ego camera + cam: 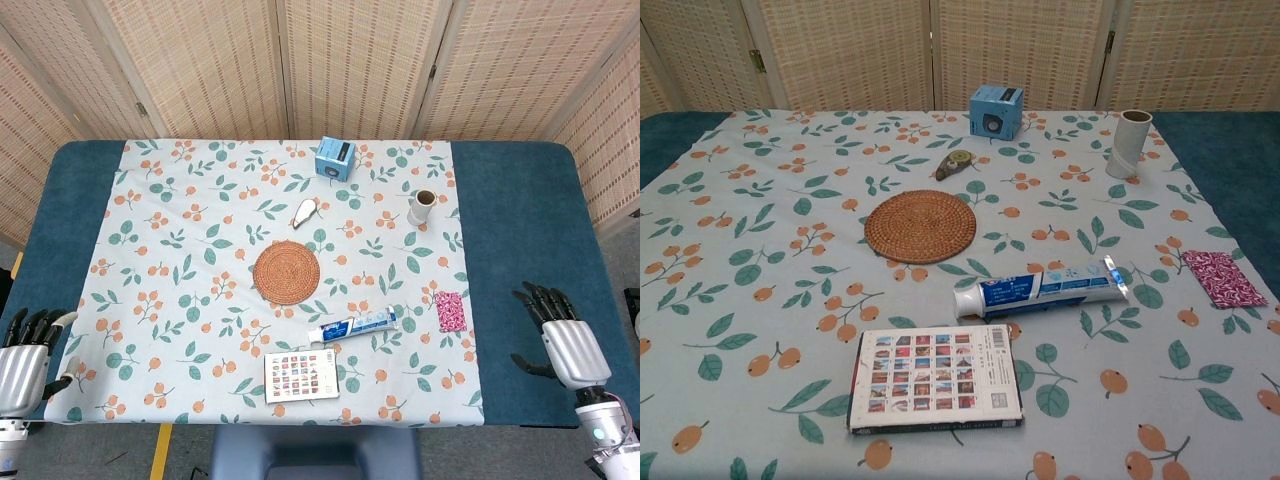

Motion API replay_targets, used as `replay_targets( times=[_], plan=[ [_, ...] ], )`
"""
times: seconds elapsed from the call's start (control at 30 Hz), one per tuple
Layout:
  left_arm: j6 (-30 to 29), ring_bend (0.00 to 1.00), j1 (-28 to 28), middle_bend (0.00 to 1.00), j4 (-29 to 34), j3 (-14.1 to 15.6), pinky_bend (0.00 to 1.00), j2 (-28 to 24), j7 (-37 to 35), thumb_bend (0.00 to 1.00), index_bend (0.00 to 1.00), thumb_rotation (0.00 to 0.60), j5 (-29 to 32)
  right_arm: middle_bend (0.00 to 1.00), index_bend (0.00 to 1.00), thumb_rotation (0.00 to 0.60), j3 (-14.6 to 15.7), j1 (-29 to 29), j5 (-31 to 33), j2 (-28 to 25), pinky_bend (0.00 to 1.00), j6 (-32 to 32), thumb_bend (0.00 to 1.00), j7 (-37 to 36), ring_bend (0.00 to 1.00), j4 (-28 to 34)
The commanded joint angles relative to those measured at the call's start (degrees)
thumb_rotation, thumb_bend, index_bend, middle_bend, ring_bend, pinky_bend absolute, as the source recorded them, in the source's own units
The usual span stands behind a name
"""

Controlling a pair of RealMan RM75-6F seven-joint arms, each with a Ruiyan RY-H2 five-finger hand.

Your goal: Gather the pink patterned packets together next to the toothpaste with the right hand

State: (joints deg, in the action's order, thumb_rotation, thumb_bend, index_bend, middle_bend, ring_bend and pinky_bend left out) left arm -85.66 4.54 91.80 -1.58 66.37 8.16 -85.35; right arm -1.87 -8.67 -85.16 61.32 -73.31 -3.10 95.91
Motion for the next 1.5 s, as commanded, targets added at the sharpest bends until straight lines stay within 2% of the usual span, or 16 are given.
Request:
replay_targets(
  times=[0.03,0.17,0.27,0.33,0.63,1.03,1.5],
  plan=[
    [0.05,0.16,-0.03,0.2,-0.08,0.05,0.01,0.07,-0.06,0.43,0.24,0.6,0.0,0.03,0.11,0.522,-0.15,-2.11,2.36,0.34,0.0,3.93,0.22,-0.64,0.0,0.21],
    [0.12,0.17,-0.15,0.2,-0.14,-0.1,0.01,0.12,-0.39,0.43,0.25,0.6,0.48,0.03,0.12,0.384,-0.86,-3.86,4.91,1.85,0.0,7.25,0.22,-0.63,0.0,-0.89],
    [0.32,0.19,-0.09,0.2,-0.28,-0.16,0.01,0.17,-0.52,0.43,0.26,0.6,0.63,0.04,0.16,0.232,-1.45,-5.17,6.65,3.18,0.0,9.57,0.22,-1.26,0.0,-1.86],
    [0.63,0.19,-0.01,0.2,-0.3,-0.08,0.01,0.16,-0.36,0.43,0.26,0.6,0.68,0.04,0.18,0.16,-1.64,-6.07,7.15,3.86,0.0,11.07,0.22,-1.88,0.0,-2.54],
    [0.93,0.2,0.01,0.2,-0.36,0.03,0.01,0.28,-0.43,0.43,0.27,0.6,0.69,0.04,0.19,0.144,-1.57,-10.28,12.85,4.94,0.0,20.46,0.22,-0.56,0.0,-3.98],
    [0.12,0.2,-0.3,0.2,-0.29,-0.01,0.0,0.43,-0.76,0.43,0.27,0.6,0.18,0.02,0.2,0.143,-1.35,-15.05,19.16,7.82,0.0,26.95,0.22,6.64,0.0,-6.3],
    [-0.19,0.2,-0.48,0.2,-0.43,-0.06,0.0,0.46,-1.17,0.43,0.27,0.6,0.0,0.02,0.2,0.143,-0.89,-17.28,23.14,10.03,0.0,27.65,0.22,10.93,0.0,-8.06]
  ],
)
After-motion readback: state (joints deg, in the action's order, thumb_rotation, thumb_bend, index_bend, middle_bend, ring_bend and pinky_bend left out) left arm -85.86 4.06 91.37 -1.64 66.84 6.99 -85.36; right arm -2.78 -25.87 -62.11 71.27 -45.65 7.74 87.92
